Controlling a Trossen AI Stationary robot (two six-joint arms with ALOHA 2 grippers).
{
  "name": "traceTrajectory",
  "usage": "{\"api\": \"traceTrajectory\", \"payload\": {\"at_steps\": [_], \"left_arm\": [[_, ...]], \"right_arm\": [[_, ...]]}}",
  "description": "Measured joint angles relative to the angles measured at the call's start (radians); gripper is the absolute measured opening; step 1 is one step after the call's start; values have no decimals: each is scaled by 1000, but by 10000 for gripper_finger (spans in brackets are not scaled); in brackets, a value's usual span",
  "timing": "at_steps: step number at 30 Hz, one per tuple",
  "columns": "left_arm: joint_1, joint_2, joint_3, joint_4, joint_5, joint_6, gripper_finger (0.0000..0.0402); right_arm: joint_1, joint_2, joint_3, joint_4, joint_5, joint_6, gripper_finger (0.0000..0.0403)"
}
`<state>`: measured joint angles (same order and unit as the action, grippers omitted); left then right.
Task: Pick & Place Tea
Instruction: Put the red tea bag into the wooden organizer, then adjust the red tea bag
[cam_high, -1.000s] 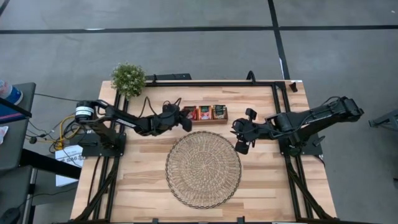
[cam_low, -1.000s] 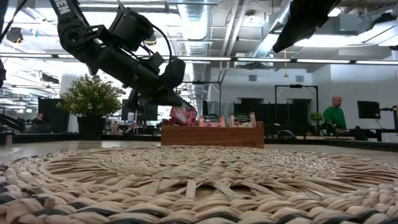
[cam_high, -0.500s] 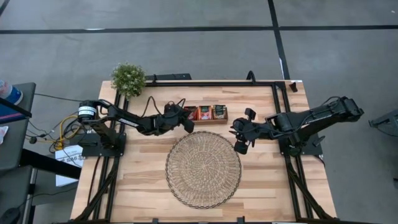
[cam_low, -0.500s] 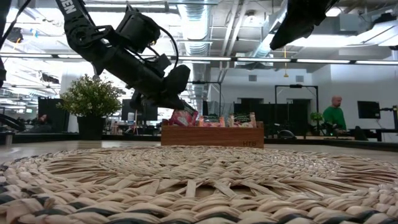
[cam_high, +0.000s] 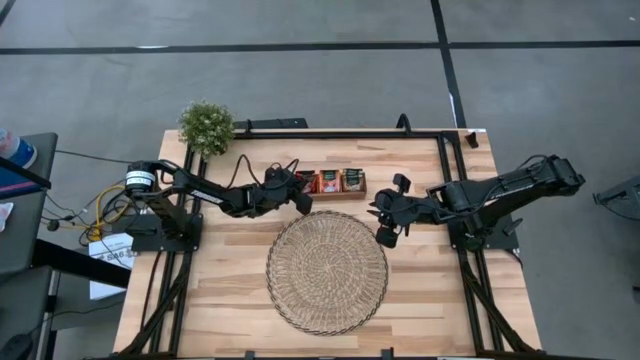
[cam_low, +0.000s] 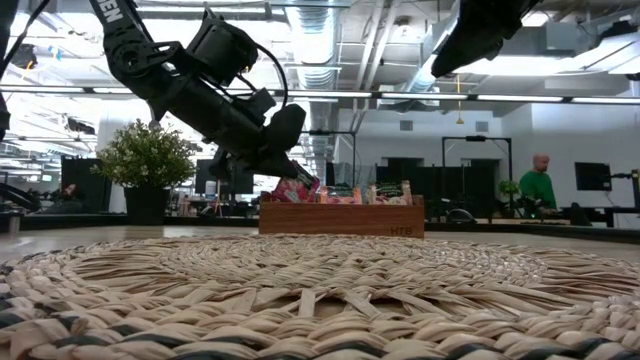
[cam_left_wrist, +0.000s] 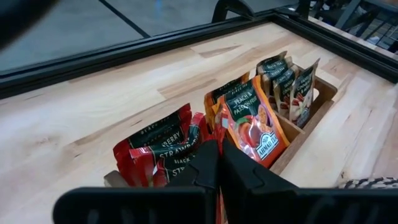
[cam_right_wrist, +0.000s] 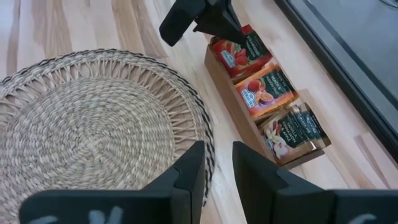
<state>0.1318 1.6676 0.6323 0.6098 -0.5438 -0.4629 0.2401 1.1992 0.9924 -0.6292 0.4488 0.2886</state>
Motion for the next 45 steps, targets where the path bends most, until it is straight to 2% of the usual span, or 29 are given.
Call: {"api": "traceTrajectory", "payload": {"at_steps": [6, 16, 21, 36, 40, 45], "left_arm": [[0, 0, 0, -2, -7, 44, 17], [20, 0, 0, -2, -9, 89, 99], [26, -25, 0, -1, -14, 164, 125], [27, -37, 4, 4, 17, 194, 131], [27, -37, 4, -21, 55, 260, 131], [27, -37, 4, -67, 56, 270, 131]], "right_arm": [[0, 0, 0, 3, 0, 0, 75], [0, 0, 0, 3, -1, -2, 75], [0, 0, 0, 3, -2, -2, 75], [0, 0, 0, 10, -3, -8, 75], [0, 0, 0, 14, -3, -8, 75], [0, 0, 0, 14, -2, -8, 75]]}}
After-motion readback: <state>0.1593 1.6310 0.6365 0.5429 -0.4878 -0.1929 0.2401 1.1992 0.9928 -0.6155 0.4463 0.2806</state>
